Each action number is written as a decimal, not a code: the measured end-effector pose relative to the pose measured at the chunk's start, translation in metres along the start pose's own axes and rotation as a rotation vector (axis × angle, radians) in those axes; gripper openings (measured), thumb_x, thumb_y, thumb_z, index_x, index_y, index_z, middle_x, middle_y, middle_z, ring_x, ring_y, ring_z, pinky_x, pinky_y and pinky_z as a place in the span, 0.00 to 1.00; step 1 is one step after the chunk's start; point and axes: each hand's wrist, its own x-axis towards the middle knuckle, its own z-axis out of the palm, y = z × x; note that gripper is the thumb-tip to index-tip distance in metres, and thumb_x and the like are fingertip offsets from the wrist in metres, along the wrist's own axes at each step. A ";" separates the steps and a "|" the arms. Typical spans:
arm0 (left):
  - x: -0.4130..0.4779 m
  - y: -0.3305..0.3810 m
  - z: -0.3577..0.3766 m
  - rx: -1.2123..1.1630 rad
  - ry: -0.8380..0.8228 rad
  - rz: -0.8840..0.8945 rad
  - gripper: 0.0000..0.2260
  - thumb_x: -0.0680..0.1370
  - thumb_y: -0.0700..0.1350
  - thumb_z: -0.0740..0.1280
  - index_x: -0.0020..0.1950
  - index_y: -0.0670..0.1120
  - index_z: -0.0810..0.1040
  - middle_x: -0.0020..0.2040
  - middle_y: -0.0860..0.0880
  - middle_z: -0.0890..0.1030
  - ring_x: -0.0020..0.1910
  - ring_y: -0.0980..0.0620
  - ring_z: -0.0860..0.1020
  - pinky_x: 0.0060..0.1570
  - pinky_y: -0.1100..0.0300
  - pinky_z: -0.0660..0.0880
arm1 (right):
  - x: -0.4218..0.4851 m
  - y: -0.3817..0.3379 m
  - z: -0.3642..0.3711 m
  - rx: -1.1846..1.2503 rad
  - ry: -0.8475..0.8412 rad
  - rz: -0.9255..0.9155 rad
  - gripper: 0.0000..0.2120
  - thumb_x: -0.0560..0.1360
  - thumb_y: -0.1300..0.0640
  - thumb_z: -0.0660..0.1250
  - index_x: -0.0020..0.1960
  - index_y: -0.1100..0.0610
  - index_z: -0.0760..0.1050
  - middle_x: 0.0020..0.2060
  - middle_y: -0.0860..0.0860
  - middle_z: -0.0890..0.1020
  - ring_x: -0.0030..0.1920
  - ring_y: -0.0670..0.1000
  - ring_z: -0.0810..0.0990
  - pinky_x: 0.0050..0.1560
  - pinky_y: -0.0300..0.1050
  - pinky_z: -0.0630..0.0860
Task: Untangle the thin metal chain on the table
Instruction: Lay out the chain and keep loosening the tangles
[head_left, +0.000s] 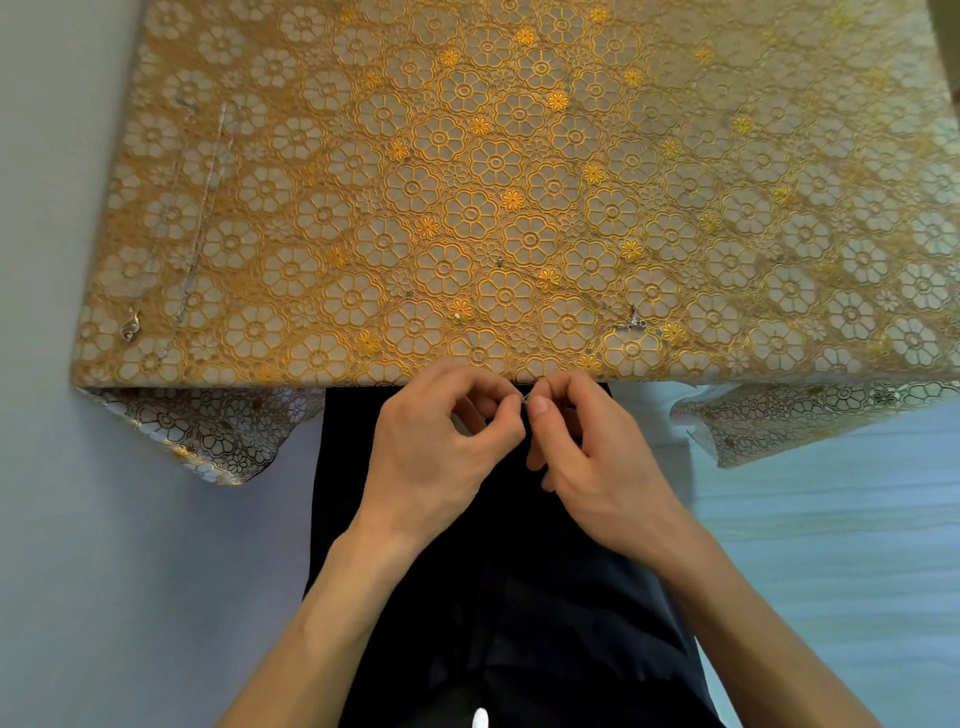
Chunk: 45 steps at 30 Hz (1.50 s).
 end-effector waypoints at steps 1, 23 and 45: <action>-0.001 0.001 0.001 -0.031 0.001 -0.026 0.04 0.73 0.42 0.74 0.41 0.51 0.83 0.40 0.56 0.80 0.38 0.55 0.79 0.39 0.71 0.71 | 0.000 -0.001 0.001 0.016 0.011 0.016 0.06 0.82 0.53 0.61 0.46 0.50 0.71 0.33 0.49 0.78 0.31 0.48 0.77 0.37 0.56 0.78; -0.005 0.000 0.008 -0.292 -0.022 -0.306 0.04 0.75 0.47 0.74 0.41 0.54 0.84 0.36 0.57 0.83 0.35 0.58 0.78 0.40 0.63 0.74 | -0.007 -0.012 -0.001 0.076 0.193 0.115 0.04 0.77 0.56 0.70 0.45 0.47 0.80 0.35 0.42 0.81 0.35 0.47 0.80 0.36 0.56 0.82; -0.004 0.004 0.008 -0.164 -0.036 -0.238 0.04 0.73 0.47 0.74 0.39 0.55 0.83 0.39 0.57 0.83 0.34 0.61 0.77 0.38 0.70 0.72 | -0.006 -0.005 -0.002 -0.440 0.316 -0.304 0.03 0.76 0.53 0.69 0.45 0.52 0.79 0.39 0.43 0.78 0.34 0.45 0.75 0.35 0.45 0.75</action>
